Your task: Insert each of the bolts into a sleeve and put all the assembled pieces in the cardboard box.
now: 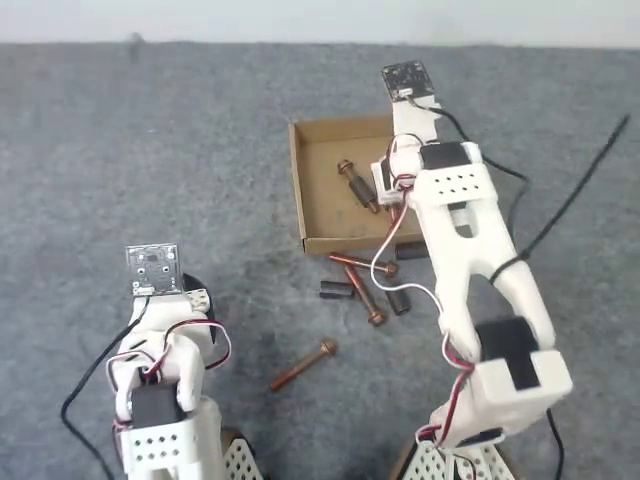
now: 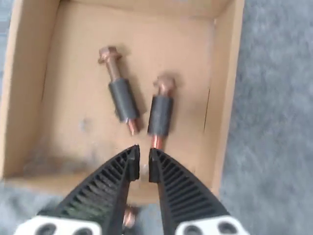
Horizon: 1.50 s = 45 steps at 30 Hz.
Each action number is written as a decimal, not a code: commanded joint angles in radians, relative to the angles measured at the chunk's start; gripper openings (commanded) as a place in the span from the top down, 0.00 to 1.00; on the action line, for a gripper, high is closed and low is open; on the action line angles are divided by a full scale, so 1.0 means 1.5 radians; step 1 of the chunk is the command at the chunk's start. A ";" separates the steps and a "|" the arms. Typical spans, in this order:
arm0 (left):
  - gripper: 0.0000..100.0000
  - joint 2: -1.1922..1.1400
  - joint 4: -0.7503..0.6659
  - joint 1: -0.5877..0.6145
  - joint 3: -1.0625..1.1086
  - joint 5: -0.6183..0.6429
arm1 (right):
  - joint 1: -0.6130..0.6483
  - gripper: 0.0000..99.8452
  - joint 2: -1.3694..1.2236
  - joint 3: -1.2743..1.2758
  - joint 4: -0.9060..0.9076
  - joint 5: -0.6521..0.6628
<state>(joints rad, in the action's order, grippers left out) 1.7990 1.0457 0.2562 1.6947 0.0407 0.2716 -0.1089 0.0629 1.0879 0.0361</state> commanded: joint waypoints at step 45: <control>0.99 0.009 0.003 0.002 -0.007 -0.006 | 0.060 0.82 0.178 0.429 -0.012 0.061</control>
<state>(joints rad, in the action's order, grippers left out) 1.7990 1.0457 0.2562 1.6947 0.0407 0.3514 0.1749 0.7104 1.1155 0.1112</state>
